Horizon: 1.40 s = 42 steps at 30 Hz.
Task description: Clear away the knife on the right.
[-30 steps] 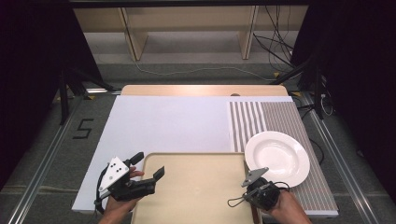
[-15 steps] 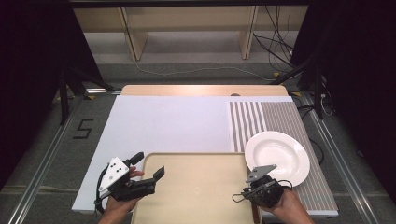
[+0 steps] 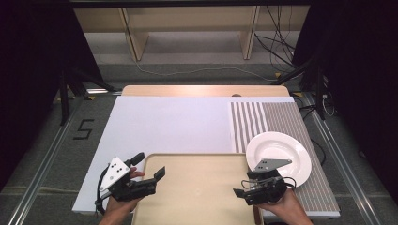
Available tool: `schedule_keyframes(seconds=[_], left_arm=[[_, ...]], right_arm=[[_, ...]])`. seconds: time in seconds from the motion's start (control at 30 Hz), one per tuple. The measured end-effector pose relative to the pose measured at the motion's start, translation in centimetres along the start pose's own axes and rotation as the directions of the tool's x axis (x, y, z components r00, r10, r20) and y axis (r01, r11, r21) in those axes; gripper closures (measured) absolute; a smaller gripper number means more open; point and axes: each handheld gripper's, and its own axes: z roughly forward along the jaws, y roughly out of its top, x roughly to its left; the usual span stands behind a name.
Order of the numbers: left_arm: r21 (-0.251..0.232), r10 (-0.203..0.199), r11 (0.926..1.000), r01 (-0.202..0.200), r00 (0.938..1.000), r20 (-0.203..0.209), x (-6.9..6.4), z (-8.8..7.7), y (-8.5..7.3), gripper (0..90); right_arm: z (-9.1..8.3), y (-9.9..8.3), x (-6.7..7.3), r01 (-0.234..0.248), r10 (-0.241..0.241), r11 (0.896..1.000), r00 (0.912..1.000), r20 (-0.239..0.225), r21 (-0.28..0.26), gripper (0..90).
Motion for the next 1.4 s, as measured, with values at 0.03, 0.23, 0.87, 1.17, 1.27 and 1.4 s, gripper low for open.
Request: schedule_keyframes(seconds=[0.03, 0.23, 0.87, 1.17, 1.27, 1.4], left_arm=[[0.001, 0.001, 1.0, -0.001, 1.0, 0.0, 0.0, 0.0, 0.0, 11.7], [0.001, -0.004, 1.0, 0.004, 1.0, -0.003, 0.1, 0.1, 0.0, 11.7], [0.015, 0.01, 0.9998, -0.011, 0.9999, 0.013, 0.0, 0.0, -0.1, 11.7], [0.022, 0.01, 0.9997, -0.01, 0.9997, 0.023, -0.1, 0.1, -0.1, 11.7], [0.023, 0.008, 0.9997, -0.009, 0.9996, 0.026, 0.0, 0.1, -0.1, 11.7], [0.024, 0.008, 0.9997, -0.009, 0.9996, 0.026, 0.0, 0.1, -0.1, 11.7]], right_arm=[[-0.1, 0.1, 0.0, 0.003, -0.003, 1.0, 1.0, -0.004, -0.016, 18.5], [-0.8, 0.3, -0.1, -0.011, 0.008, 0.991, 0.9997, -0.025, -0.131, 14.0], [-2.8, 0.4, 0.0, -0.005, -0.002, 0.948, 0.9997, -0.023, -0.319, 12.4], [-3.8, 0.3, -0.2, -0.012, 0.007, 0.925, 0.9999, -0.015, -0.38, 11.6], [-4.2, 0.1, -0.1, 0.005, -0.004, 0.914, 1.0, 0.003, -0.405, 11.0], [-4.6, -0.1, 0.0, 0.016, -0.011, 0.904, 0.9999, 0.012, -0.428, 11.0]])
